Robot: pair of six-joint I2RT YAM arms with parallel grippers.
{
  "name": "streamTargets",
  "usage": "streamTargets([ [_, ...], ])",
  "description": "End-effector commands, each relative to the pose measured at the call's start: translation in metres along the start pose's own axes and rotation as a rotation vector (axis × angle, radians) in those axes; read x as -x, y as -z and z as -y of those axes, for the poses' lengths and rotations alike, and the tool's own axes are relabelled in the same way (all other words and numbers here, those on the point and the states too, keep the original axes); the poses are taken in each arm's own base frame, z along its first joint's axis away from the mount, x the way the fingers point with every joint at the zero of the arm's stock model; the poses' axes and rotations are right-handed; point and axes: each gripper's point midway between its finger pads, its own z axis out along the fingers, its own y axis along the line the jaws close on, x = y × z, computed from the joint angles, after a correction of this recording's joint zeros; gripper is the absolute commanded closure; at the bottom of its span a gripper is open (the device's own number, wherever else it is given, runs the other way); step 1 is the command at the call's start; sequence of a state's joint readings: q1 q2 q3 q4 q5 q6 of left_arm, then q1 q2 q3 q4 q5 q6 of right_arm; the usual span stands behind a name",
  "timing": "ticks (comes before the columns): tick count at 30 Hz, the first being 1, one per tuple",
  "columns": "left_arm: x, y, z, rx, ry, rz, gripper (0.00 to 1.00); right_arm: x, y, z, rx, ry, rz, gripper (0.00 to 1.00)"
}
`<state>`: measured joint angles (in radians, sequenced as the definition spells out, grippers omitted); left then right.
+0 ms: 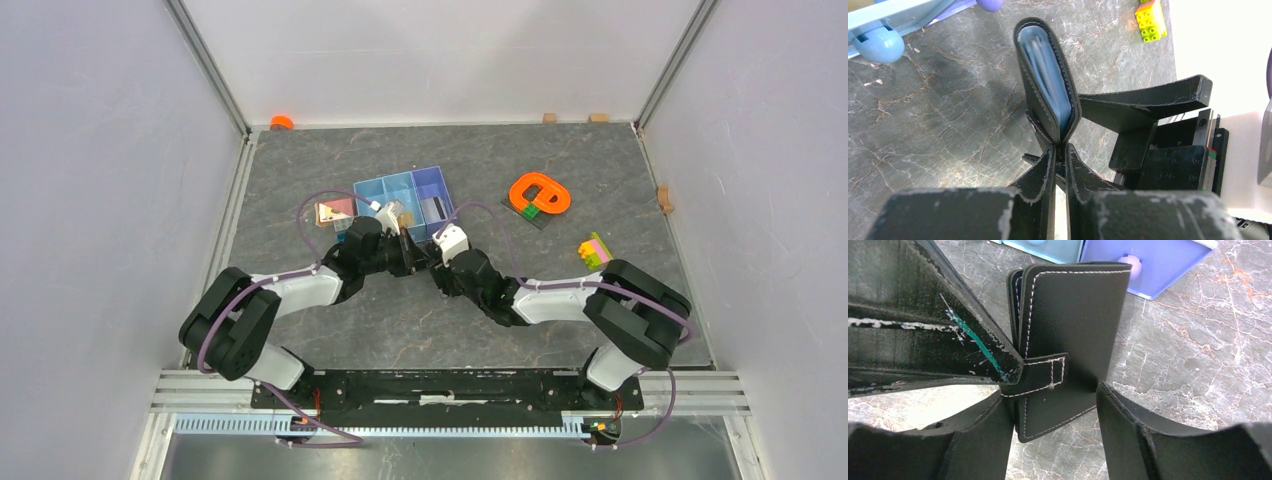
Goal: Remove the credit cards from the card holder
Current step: Pick up the card holder from the center of the board.
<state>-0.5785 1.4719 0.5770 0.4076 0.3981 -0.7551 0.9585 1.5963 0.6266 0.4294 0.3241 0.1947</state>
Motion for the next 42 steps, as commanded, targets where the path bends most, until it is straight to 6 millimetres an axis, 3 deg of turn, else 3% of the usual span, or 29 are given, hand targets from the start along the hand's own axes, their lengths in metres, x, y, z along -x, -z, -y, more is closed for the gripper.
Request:
streamTargets([
  [1, 0.014, 0.0, 0.024, -0.08, -0.004, 0.035, 0.91, 0.018, -0.003, 0.005, -0.063, -0.007, 0.042, 0.45],
  [7, 0.018, 0.005, 0.023, -0.059, -0.024, 0.052, 0.72, 0.03, 0.012, 0.009, -0.056, -0.042, 0.1, 0.89],
  [10, 0.023, 0.013, 0.026, -0.063, -0.031, 0.069, 0.52, 0.035, 0.018, 0.013, -0.057, -0.061, 0.121, 0.99],
  [14, 0.035, 0.031, 0.03, -0.053, -0.068, 0.145, 0.33, 0.04, 0.025, 0.017, -0.004, -0.109, 0.148, 1.0],
  [17, 0.042, 0.043, 0.03, -0.041, -0.081, 0.205, 0.26, 0.047, 0.032, 0.017, 0.085, -0.169, 0.185, 1.0],
  [33, 0.056, 0.067, 0.053, -0.31, -0.029, 0.276, 0.33, 0.101, 0.09, -0.004, 0.534, -0.291, 0.377, 1.0],
  [42, 0.056, 0.093, 0.087, -0.478, -0.129, 0.336, 0.21, 0.126, 0.126, -0.027, 0.768, -0.297, 0.447, 1.0],
])
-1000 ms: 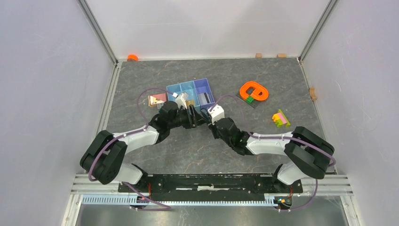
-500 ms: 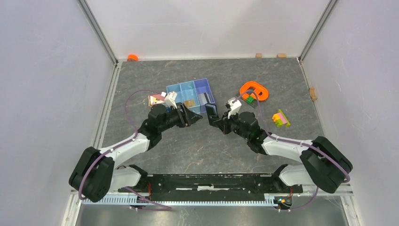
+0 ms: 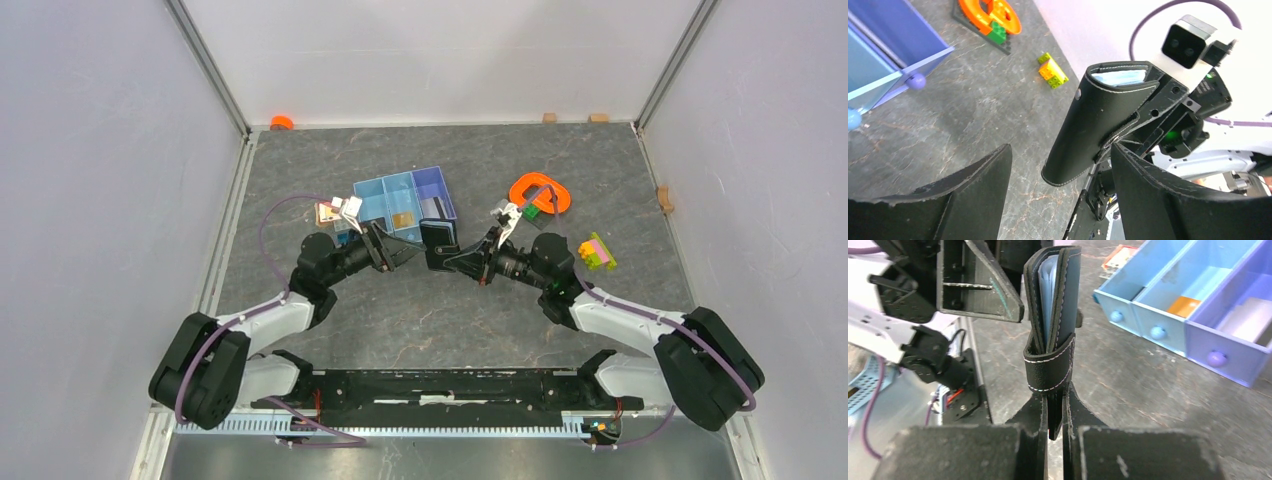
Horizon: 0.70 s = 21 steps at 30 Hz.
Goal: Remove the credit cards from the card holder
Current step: Pick up the card holder from the center of the board.
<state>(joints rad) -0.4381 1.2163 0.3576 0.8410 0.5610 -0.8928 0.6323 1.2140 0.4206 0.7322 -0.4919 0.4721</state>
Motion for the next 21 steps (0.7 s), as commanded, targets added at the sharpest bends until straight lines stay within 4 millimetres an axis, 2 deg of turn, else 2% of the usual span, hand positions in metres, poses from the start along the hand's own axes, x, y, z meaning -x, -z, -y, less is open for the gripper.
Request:
streamTargets([
  [1, 0.015, 0.008, 0.04, -0.16, -0.075, 0.053, 0.21, 0.028, 0.005, -0.042, 0.207, 0.018, 0.073, 1.0],
  [5, 0.015, 0.008, 0.044, -0.18, -0.083, 0.051, 0.23, 0.03, 0.005, -0.058, 0.302, -0.006, 0.073, 1.0],
  [10, 0.012, 0.008, 0.053, -0.237, -0.074, 0.033, 0.34, 0.022, 0.0, -0.053, 0.299, -0.036, 0.044, 0.99],
  [16, 0.006, 0.002, 0.059, -0.285, -0.053, -0.007, 0.41, 0.015, -0.005, -0.047, 0.291, -0.056, 0.021, 0.95],
  [19, 0.004, 0.0, 0.059, -0.293, -0.045, -0.02, 0.58, 0.014, -0.005, -0.043, 0.277, -0.059, 0.018, 0.91],
  [21, 0.004, -0.001, 0.06, -0.294, -0.043, -0.023, 0.71, 0.013, -0.005, -0.038, 0.251, -0.055, 0.018, 0.79],
])
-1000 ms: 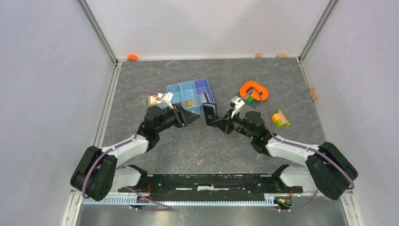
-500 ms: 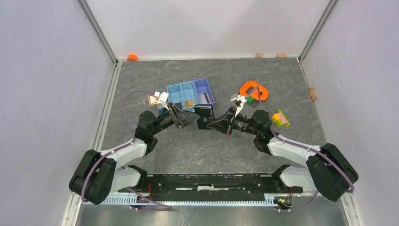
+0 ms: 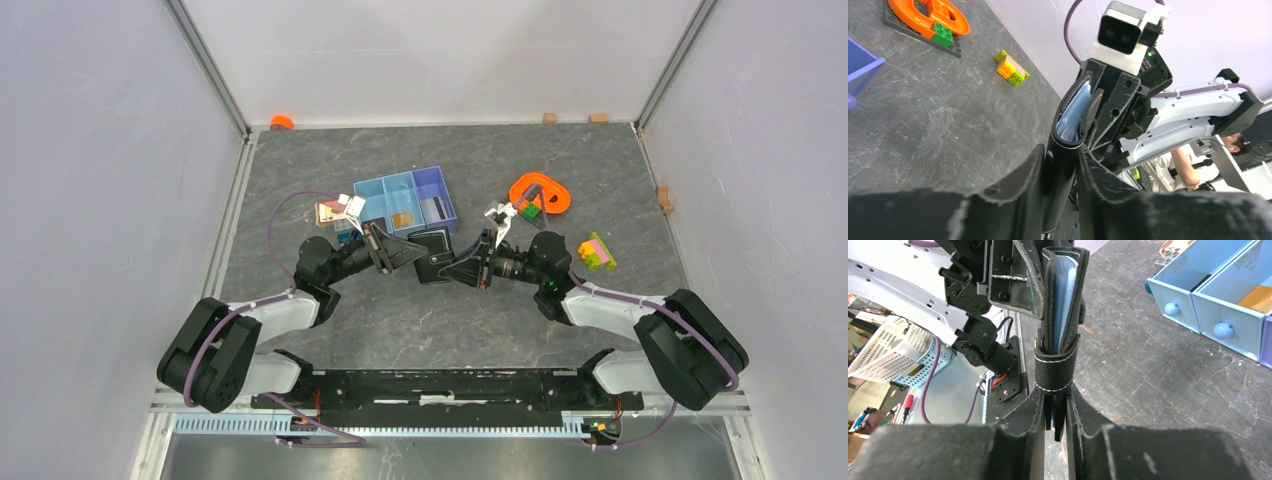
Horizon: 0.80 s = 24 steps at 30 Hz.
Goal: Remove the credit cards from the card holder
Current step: Pick up the card holder from the center of the board, then open the card holder at the center of the board.
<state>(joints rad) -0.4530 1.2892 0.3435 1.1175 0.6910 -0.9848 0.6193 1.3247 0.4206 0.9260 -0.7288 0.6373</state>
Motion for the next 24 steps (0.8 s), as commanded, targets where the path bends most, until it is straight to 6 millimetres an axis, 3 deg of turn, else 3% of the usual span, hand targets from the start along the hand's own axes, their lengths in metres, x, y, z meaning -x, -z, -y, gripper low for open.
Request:
streamTargets([
  [1, 0.008, -0.005, 0.02, -0.082, -0.026, 0.002, 0.79, 0.022, -0.002, -0.002, 0.005, 0.073, 0.057, 0.73],
  [5, 0.008, -0.007, 0.009, -0.022, -0.017, 0.0, 0.96, 0.02, 0.007, 0.029, -0.178, 0.122, 0.046, 0.5],
  [8, 0.007, -0.006, -0.01, 0.08, -0.011, -0.004, 0.98, 0.027, 0.019, 0.047, -0.318, 0.192, 0.059, 0.36],
  [12, 0.006, -0.004, -0.02, 0.146, -0.016, 0.001, 0.98, 0.034, 0.03, 0.053, -0.436, 0.283, 0.08, 0.24],
  [17, 0.0, -0.008, -0.025, 0.172, -0.018, -0.02, 0.98, 0.031, 0.02, 0.048, -0.546, 0.417, 0.028, 0.24],
  [24, -0.009, -0.015, -0.026, 0.186, -0.022, -0.056, 0.98, 0.023, 0.01, 0.048, -0.601, 0.456, -0.005, 0.29],
])
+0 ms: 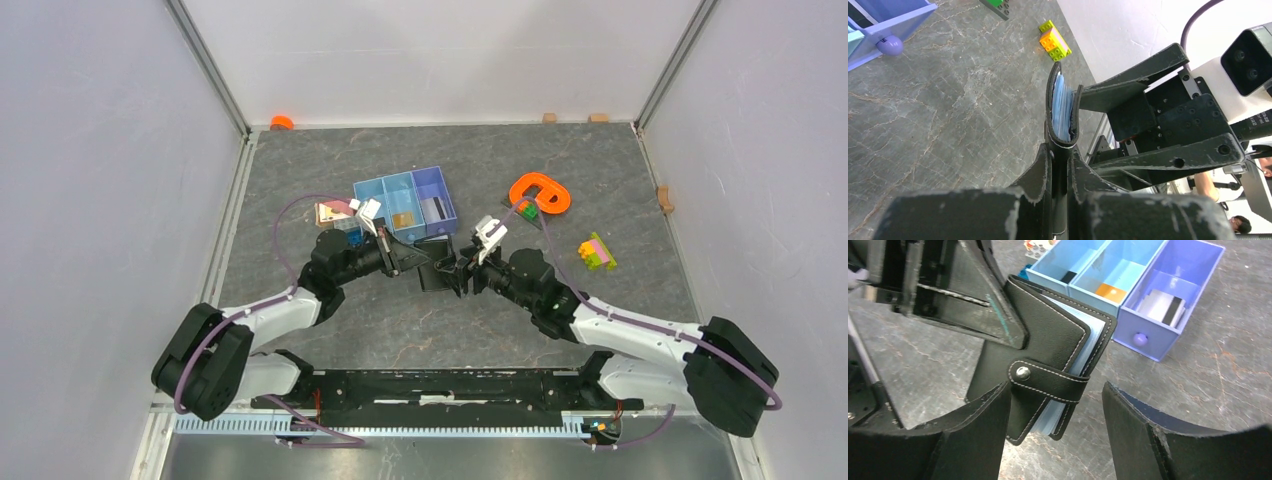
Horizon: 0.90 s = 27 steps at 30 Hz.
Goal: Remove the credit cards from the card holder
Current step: Open the card holder at the center of the board.
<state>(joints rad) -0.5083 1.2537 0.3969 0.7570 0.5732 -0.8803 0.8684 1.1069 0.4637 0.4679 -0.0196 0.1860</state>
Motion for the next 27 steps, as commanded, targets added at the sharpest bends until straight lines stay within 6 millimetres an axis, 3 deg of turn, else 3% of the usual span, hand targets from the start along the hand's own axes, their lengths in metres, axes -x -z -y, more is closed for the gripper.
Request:
streamTargets([
  [1, 0.015, -0.009, 0.011, -0.023, -0.074, 0.029, 0.98, 0.011, -0.01, 0.012, -0.105, 0.072, -0.002, 0.3],
  [10, 0.006, -0.019, 0.013, -0.043, -0.058, -0.024, 0.98, 0.003, -0.017, 0.014, -0.197, 0.112, -0.027, 0.32],
  [14, 0.006, -0.019, 0.011, -0.029, -0.056, -0.021, 0.98, -0.001, -0.01, 0.036, -0.339, 0.11, -0.056, 0.38],
  [20, 0.01, -0.014, -0.001, 0.061, -0.079, -0.003, 0.98, 0.0, 0.013, 0.07, -0.561, 0.084, -0.049, 0.36],
  [27, 0.011, -0.014, -0.002, 0.073, -0.08, 0.0, 0.98, 0.007, 0.032, 0.086, -0.667, 0.068, -0.01, 0.41],
])
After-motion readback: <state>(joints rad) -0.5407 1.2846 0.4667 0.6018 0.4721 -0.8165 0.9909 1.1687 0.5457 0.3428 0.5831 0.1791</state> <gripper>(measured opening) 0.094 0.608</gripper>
